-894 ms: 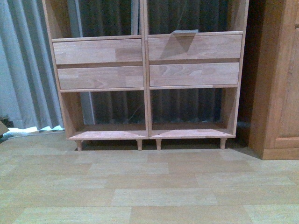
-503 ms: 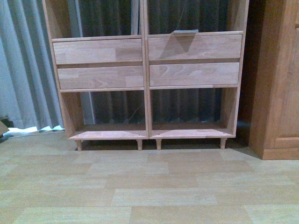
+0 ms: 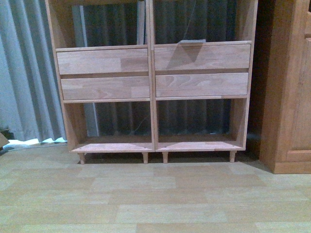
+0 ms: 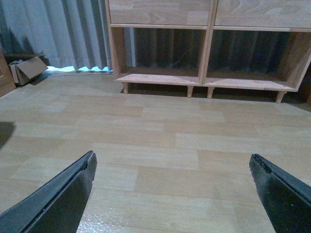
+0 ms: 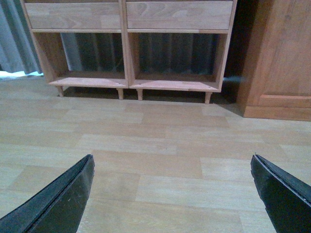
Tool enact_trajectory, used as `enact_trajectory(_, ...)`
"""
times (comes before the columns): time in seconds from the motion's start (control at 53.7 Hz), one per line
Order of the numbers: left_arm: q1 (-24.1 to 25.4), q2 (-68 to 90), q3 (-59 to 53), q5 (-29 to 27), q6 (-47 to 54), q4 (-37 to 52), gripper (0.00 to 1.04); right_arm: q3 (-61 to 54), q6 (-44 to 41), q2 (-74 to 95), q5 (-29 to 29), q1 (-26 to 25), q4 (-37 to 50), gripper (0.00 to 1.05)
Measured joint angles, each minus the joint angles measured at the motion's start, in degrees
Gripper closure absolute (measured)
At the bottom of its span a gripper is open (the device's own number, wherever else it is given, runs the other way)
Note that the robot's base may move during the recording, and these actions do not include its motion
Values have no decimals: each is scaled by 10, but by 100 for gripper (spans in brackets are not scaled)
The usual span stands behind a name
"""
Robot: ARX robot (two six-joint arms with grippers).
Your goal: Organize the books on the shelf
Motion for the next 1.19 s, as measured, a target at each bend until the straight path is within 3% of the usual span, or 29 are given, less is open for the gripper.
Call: enact_trajectory(1.191, 0, 0, 0, 0, 0, 0, 7, 0, 0, 0, 0, 0, 0, 7)
